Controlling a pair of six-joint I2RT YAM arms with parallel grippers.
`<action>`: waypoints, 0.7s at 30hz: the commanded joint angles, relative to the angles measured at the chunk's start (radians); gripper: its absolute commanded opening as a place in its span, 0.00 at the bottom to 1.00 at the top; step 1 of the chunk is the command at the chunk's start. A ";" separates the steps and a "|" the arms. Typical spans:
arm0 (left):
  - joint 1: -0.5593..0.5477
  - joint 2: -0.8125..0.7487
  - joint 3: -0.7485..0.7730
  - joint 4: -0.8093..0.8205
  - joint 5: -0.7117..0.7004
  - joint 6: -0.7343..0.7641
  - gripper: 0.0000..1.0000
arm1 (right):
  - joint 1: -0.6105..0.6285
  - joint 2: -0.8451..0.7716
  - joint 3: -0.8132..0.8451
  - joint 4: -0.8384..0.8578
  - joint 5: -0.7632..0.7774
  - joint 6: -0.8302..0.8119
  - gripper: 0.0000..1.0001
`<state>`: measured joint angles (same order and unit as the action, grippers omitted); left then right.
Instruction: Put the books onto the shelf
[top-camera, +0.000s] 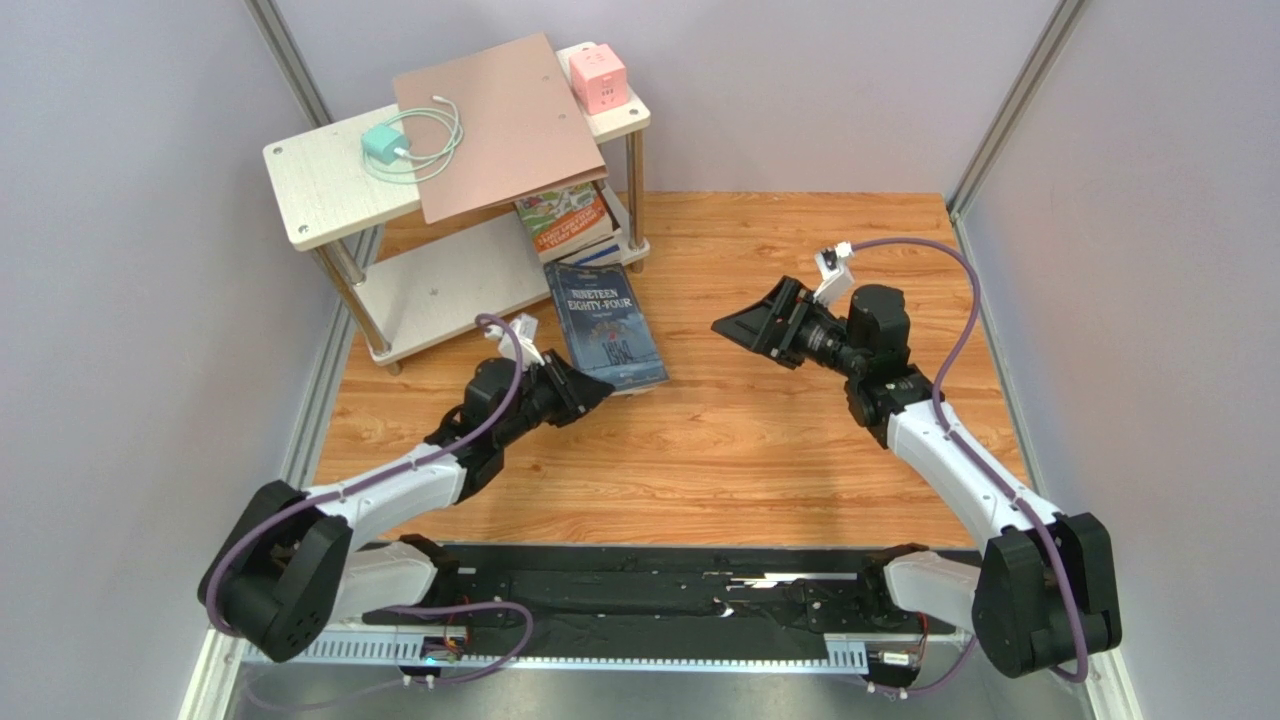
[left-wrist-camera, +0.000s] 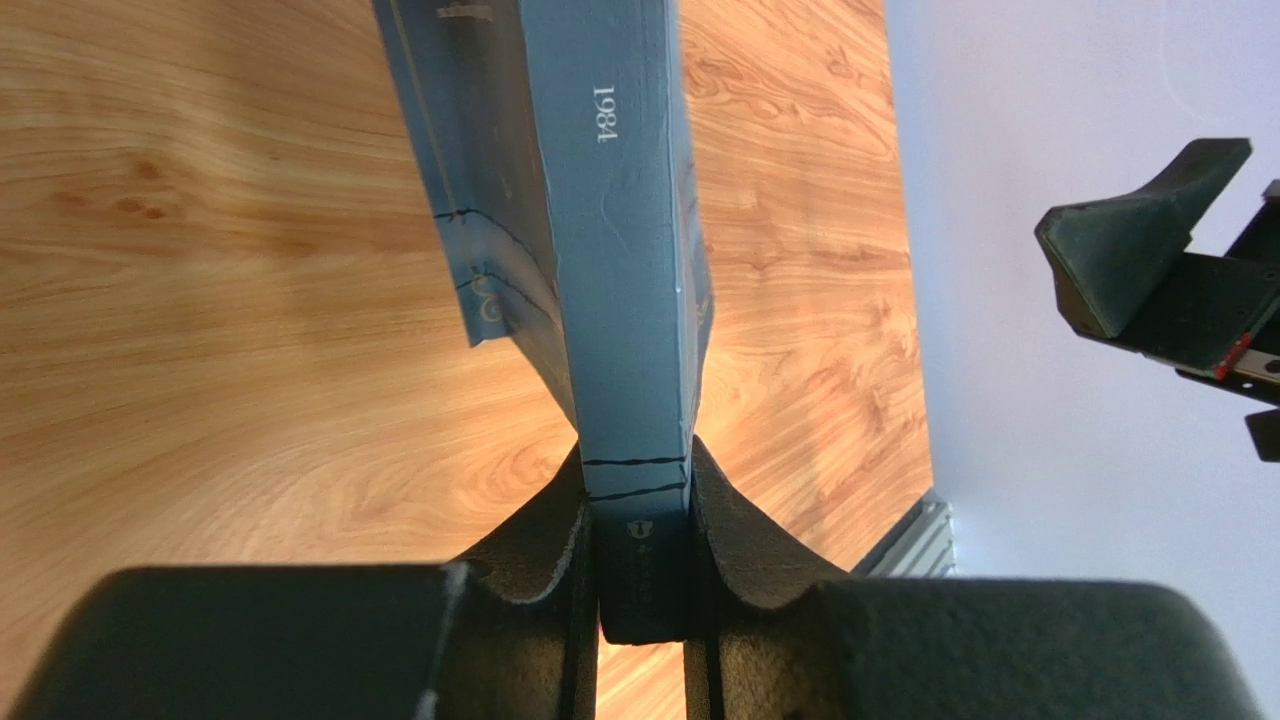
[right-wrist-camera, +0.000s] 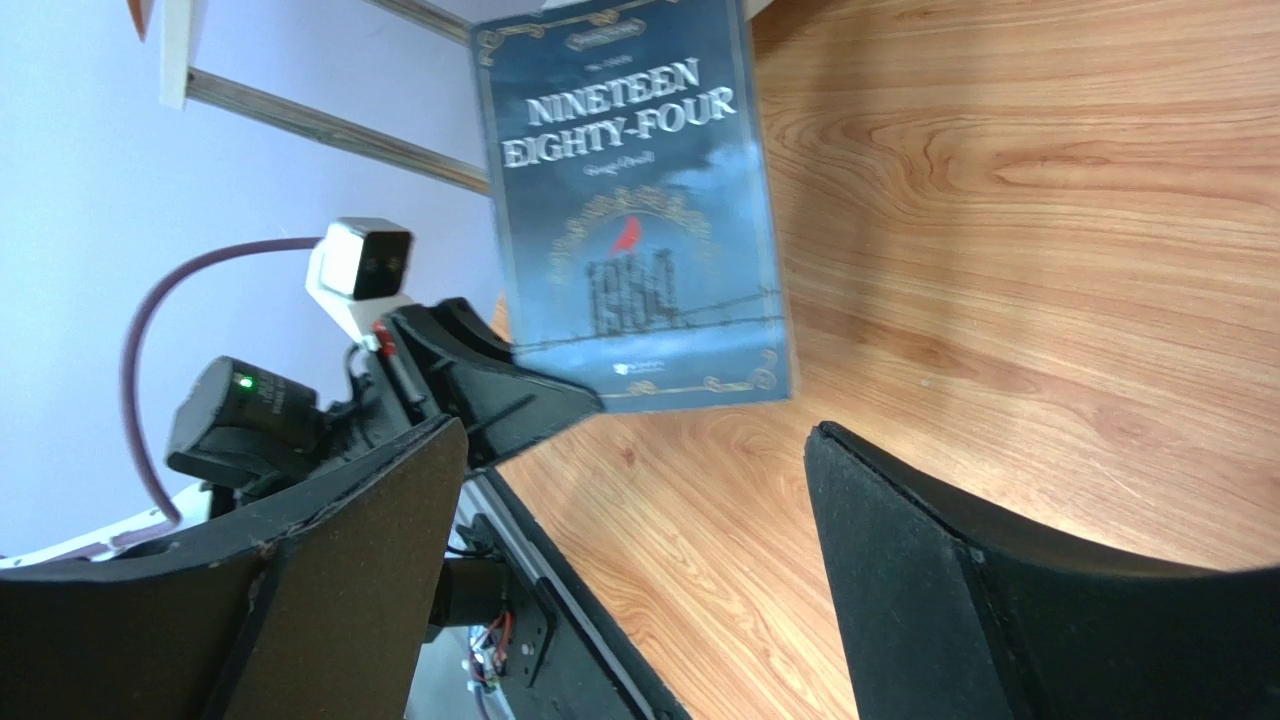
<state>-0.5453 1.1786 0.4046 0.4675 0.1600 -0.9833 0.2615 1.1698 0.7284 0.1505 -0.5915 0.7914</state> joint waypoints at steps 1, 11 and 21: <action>0.050 -0.173 0.028 0.177 0.110 0.075 0.00 | 0.005 -0.007 0.011 -0.008 0.019 -0.044 0.89; 0.149 -0.264 0.050 0.129 0.249 0.068 0.00 | 0.005 0.045 -0.018 0.061 -0.005 -0.014 0.88; 0.330 -0.048 0.013 0.660 0.454 -0.245 0.00 | 0.005 0.037 -0.030 0.037 0.001 -0.046 0.88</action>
<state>-0.2550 1.0821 0.3954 0.7143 0.5102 -1.1053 0.2615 1.2190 0.7010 0.1547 -0.5880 0.7723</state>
